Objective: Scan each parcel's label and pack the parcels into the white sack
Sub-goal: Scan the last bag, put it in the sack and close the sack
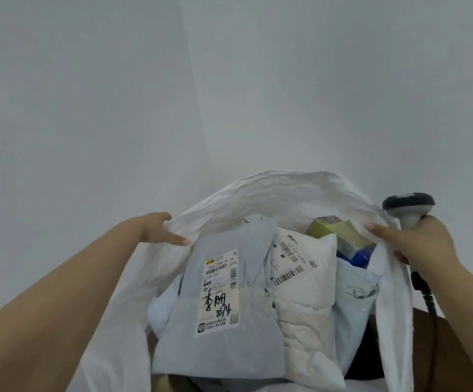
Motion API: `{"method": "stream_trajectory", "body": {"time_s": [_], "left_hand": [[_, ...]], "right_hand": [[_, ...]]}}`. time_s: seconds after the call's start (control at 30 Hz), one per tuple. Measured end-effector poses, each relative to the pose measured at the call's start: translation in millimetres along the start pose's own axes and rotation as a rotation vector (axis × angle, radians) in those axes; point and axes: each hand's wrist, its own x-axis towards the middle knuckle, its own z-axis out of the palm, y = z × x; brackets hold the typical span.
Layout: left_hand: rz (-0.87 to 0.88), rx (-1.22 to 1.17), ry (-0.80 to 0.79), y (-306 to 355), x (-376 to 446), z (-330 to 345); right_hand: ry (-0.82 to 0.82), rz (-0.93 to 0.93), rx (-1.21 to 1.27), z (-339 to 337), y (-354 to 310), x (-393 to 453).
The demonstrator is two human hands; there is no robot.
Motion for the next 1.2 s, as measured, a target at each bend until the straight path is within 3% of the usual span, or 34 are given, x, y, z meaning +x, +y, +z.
{"method": "stream_trajectory", "body": {"time_s": [0.13, 0.27, 0.4, 0.57, 0.7, 0.83, 1.0, 1.2], "left_hand": [[0.028, 0.034, 0.050, -23.5, 7.7, 6.3], [0.279, -0.334, 0.363, -16.6, 33.3, -1.7], [0.316, -0.748, 0.394, 22.7, 67.7, -12.6], [0.293, -1.014, 0.447, 76.0, 102.4, -39.2], [0.394, -1.023, 0.556, 100.0, 107.1, -83.2], [0.438, -0.858, 0.721, 98.4, 111.3, -95.5], [0.290, -0.589, 0.454, 52.4, 128.0, -29.1], [0.237, -0.450, 0.635, 42.6, 84.5, -62.4]], "right_hand": [[-0.098, 0.175, -0.036, 7.1, 8.4, -6.4], [0.019, 0.165, 0.167, 19.1, -2.9, -2.1], [0.162, 0.122, 0.346, 31.9, -35.3, 13.5], [0.270, 0.123, 0.488, 39.1, -68.8, 38.9], [0.344, 0.040, 0.578, 22.7, -102.0, 51.3], [0.388, -0.059, 0.564, 16.2, -113.5, 54.0], [0.196, 0.116, 0.510, 35.8, -70.1, 50.9], [0.167, 0.038, 0.423, 3.6, -74.5, 41.0]]}}
